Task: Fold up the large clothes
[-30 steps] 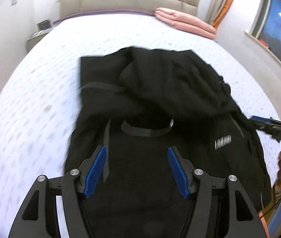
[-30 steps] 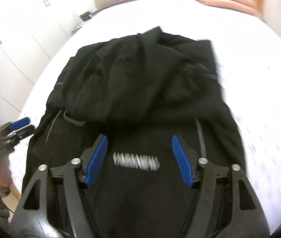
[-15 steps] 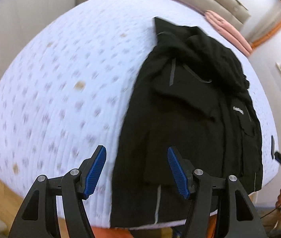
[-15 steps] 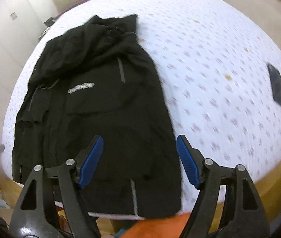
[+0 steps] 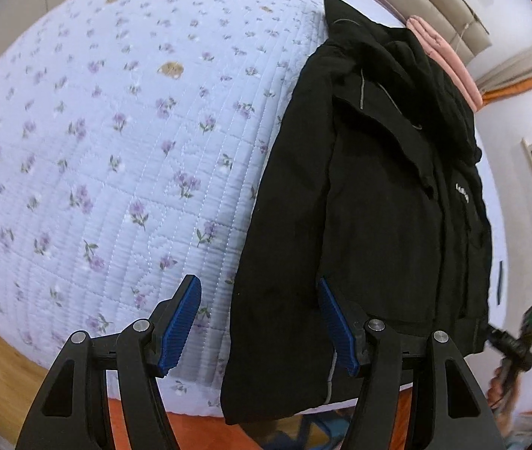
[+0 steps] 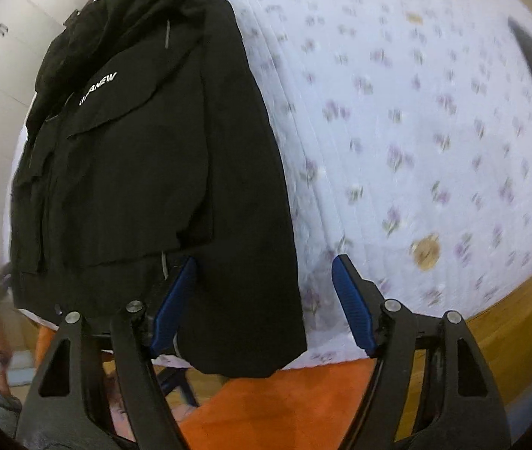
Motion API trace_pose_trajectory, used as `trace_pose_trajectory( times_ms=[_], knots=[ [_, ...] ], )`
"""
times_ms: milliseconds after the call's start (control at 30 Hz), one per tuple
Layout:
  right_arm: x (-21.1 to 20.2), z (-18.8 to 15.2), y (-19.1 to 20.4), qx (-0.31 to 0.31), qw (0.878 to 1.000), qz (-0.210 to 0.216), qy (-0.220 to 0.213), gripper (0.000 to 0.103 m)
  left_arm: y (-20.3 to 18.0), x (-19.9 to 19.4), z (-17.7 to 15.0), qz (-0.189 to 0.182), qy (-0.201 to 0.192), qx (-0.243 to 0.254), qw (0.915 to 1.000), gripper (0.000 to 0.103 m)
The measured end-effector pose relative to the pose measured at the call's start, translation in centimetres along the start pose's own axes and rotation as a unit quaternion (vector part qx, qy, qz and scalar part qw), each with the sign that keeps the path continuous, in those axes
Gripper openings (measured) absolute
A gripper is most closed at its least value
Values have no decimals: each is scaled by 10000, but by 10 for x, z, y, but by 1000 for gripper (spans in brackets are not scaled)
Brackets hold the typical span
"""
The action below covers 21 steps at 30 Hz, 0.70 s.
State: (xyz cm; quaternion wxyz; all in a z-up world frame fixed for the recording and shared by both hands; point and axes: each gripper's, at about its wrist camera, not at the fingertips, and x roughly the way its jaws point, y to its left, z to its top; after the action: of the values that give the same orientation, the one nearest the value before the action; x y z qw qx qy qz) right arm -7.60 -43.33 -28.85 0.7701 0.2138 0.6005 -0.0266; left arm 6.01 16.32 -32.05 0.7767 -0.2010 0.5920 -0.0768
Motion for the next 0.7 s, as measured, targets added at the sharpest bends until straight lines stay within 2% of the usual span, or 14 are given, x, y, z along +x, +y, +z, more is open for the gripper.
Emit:
trace_pose_trajectory(
  times_ms=[267,333,400,467,500,533,600,700],
  knots=[
    [5,-8,1,9,9988,473,113,69,7,2,-13,-112,252,67,9996,66],
    [6,-10,7,-76,9988,464,125,64,5,7,-18,-279,456,127,9985,66],
    [8,-12,11,-110,9994,312,95,59,2,9,-23,-335,499,189,9980,66],
    [8,-13,10,-77,9996,277,8,50,-3,7,-27,-196,346,282,9988,52],
    [7,-13,9,-55,9996,291,-9,44,-4,6,-30,-268,339,277,9987,37],
    [7,-14,8,-49,9995,314,5,37,-5,6,-30,-291,352,250,9986,35],
    [3,-16,8,-124,9991,404,6,32,-10,2,-32,-214,285,337,9988,34],
    [1,-18,7,-217,9987,449,37,34,-13,0,-32,-162,313,394,9986,34]
  ],
)
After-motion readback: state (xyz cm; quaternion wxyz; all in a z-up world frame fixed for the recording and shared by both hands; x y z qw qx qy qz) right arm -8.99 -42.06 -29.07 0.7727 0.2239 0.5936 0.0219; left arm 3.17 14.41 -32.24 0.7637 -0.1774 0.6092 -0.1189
